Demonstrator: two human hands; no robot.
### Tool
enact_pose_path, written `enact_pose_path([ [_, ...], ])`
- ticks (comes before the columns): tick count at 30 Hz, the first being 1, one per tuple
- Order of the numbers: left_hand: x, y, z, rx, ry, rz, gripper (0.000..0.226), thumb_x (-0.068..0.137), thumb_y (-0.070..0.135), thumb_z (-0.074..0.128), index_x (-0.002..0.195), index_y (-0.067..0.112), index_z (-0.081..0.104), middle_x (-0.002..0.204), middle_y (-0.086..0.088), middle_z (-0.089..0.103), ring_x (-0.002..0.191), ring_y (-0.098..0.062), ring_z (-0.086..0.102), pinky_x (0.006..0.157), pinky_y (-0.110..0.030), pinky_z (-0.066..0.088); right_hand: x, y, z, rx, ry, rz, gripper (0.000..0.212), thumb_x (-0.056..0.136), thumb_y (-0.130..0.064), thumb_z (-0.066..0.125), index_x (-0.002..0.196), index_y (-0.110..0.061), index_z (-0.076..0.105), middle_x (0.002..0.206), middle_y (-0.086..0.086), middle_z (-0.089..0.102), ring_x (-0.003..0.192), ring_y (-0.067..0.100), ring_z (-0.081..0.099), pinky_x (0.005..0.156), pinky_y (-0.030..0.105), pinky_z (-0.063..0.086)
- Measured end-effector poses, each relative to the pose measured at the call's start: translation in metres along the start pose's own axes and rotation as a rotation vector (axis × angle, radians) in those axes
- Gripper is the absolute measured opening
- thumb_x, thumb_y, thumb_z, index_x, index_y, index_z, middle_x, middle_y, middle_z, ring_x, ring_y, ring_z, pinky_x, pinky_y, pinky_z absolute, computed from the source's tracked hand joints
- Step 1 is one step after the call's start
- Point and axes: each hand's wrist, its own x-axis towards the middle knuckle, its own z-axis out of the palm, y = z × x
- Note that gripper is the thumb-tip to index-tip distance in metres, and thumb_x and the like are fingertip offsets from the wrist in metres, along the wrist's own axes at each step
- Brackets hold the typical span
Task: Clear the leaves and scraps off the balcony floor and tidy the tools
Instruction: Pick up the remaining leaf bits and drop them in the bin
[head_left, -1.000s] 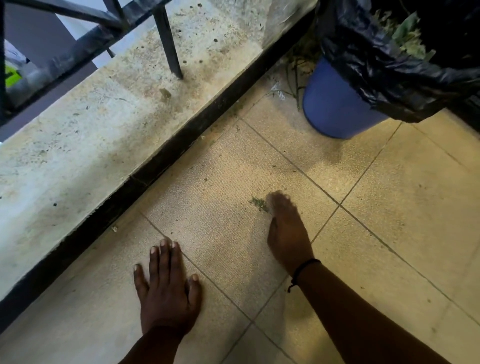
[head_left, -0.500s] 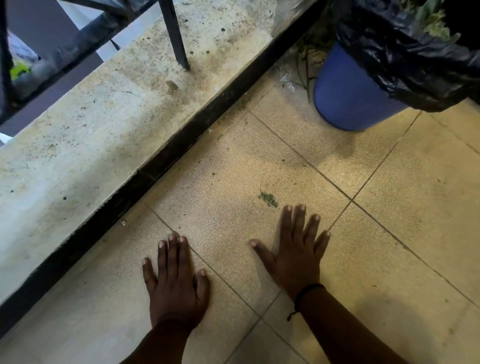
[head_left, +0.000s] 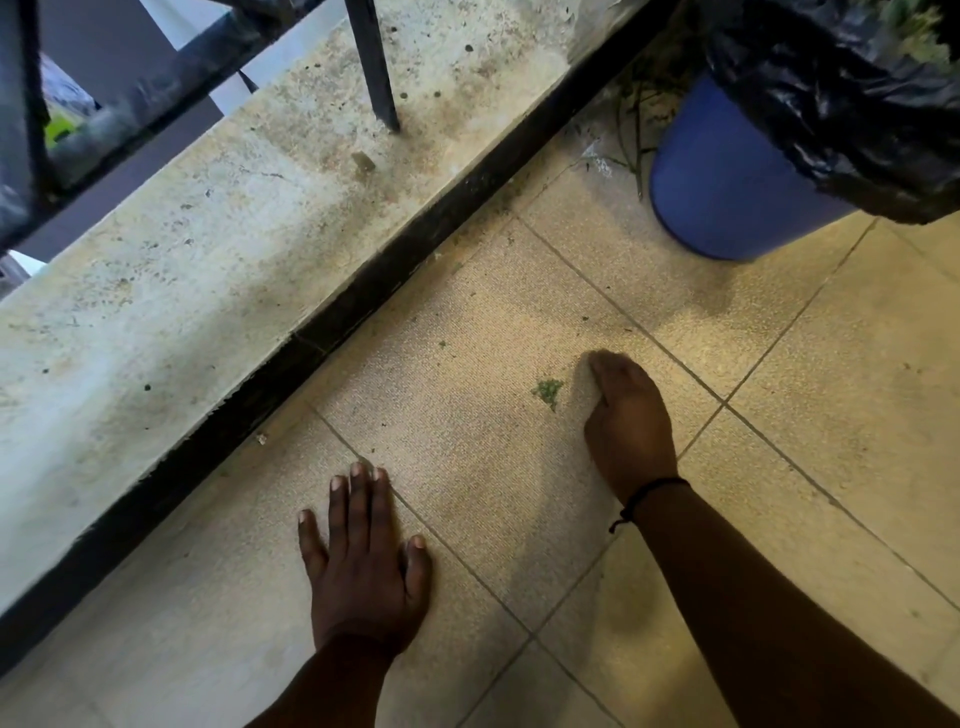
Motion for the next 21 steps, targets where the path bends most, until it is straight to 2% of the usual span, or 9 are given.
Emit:
enact_pose_path([
  [4, 0.000, 0.001, -0.001, -0.002, 0.002, -0.002, 0.074, 0.090, 0.042, 0.031, 0.154, 0.007, 0.020, 0.163, -0.010, 0.012, 0.151, -0.025, 0.005, 0.120, -0.053, 0.000, 0.002, -0.025, 0.014, -0.091, -0.047, -0.242, 0.042, 0.082, 0.008, 0.042, 0.118, 0.008, 0.063, 0.115, 0.026, 0.065, 0.106, 0.040, 0.063, 0.098, 0.040, 0.044],
  [7, 0.000, 0.002, -0.001, -0.002, 0.008, -0.007, 0.074, 0.090, 0.042, 0.031, 0.154, 0.007, 0.021, 0.162, -0.010, 0.014, 0.152, -0.024, 0.003, 0.119, -0.054, 0.001, -0.011, -0.025, 0.015, -0.180, -0.172, -0.389, 0.041, 0.090, -0.004, 0.037, 0.120, 0.006, 0.062, 0.119, 0.023, 0.064, 0.110, 0.038, 0.063, 0.098, 0.041, 0.046],
  [9, 0.000, 0.002, -0.002, 0.000, 0.003, -0.006, 0.074, 0.089, 0.042, 0.031, 0.154, 0.006, 0.022, 0.162, -0.011, 0.015, 0.151, -0.025, 0.005, 0.119, -0.054, 0.002, -0.013, -0.018, 0.009, -0.216, -0.186, -0.475, 0.038, 0.087, 0.000, 0.042, 0.115, 0.004, 0.066, 0.113, 0.020, 0.067, 0.105, 0.036, 0.066, 0.093, 0.039, 0.049],
  [11, 0.000, 0.002, -0.003, 0.003, -0.002, -0.006, 0.074, 0.090, 0.042, 0.031, 0.154, 0.006, 0.022, 0.162, -0.012, 0.015, 0.151, -0.026, 0.007, 0.120, -0.054, 0.000, -0.007, -0.015, -0.004, -0.159, -0.234, -0.412, 0.040, 0.081, 0.013, 0.049, 0.113, 0.000, 0.069, 0.114, 0.016, 0.067, 0.104, 0.029, 0.065, 0.092, 0.029, 0.048],
  [13, 0.000, 0.002, -0.003, 0.007, -0.011, -0.007, 0.074, 0.090, 0.042, 0.031, 0.154, 0.005, 0.023, 0.162, -0.012, 0.015, 0.151, -0.026, 0.006, 0.120, -0.054, 0.000, 0.001, -0.015, -0.020, 0.067, -0.153, -0.197, 0.039, 0.083, 0.018, 0.050, 0.110, -0.001, 0.071, 0.113, 0.014, 0.068, 0.103, 0.020, 0.063, 0.090, 0.018, 0.042],
  [15, 0.000, 0.002, -0.002, 0.006, -0.013, -0.011, 0.074, 0.089, 0.042, 0.031, 0.153, 0.005, 0.024, 0.162, -0.012, 0.015, 0.151, -0.026, 0.006, 0.120, -0.054, 0.000, 0.005, -0.016, -0.033, 0.182, -0.019, -0.030, 0.033, 0.088, 0.014, 0.050, 0.109, -0.001, 0.071, 0.114, 0.014, 0.068, 0.106, 0.019, 0.062, 0.091, 0.017, 0.041],
  [16, 0.000, 0.002, -0.002, 0.005, -0.015, -0.012, 0.074, 0.089, 0.042, 0.031, 0.153, 0.005, 0.024, 0.162, -0.012, 0.015, 0.151, -0.026, 0.006, 0.120, -0.054, 0.000, 0.004, -0.017, -0.034, 0.171, -0.024, -0.011, 0.033, 0.090, 0.011, 0.049, 0.113, -0.002, 0.070, 0.117, 0.013, 0.067, 0.111, 0.021, 0.062, 0.094, 0.020, 0.041],
  [18, 0.000, 0.002, -0.002, 0.003, -0.017, -0.013, 0.074, 0.090, 0.042, 0.031, 0.154, 0.005, 0.024, 0.163, -0.012, 0.015, 0.151, -0.026, 0.005, 0.119, -0.055, 0.001, -0.002, -0.018, -0.027, 0.090, -0.168, -0.016, 0.040, 0.094, 0.007, 0.046, 0.128, -0.005, 0.061, 0.133, 0.011, 0.059, 0.126, 0.021, 0.053, 0.106, 0.025, 0.037],
  [21, -0.001, 0.002, -0.002, 0.001, -0.013, -0.008, 0.074, 0.090, 0.042, 0.030, 0.154, 0.005, 0.023, 0.163, -0.012, 0.015, 0.151, -0.026, 0.005, 0.119, -0.055, 0.002, -0.021, -0.022, -0.005, -0.084, -0.332, -0.117, 0.050, 0.099, -0.002, 0.032, 0.148, -0.008, 0.036, 0.156, 0.012, 0.028, 0.146, 0.024, 0.025, 0.120, 0.033, 0.018],
])
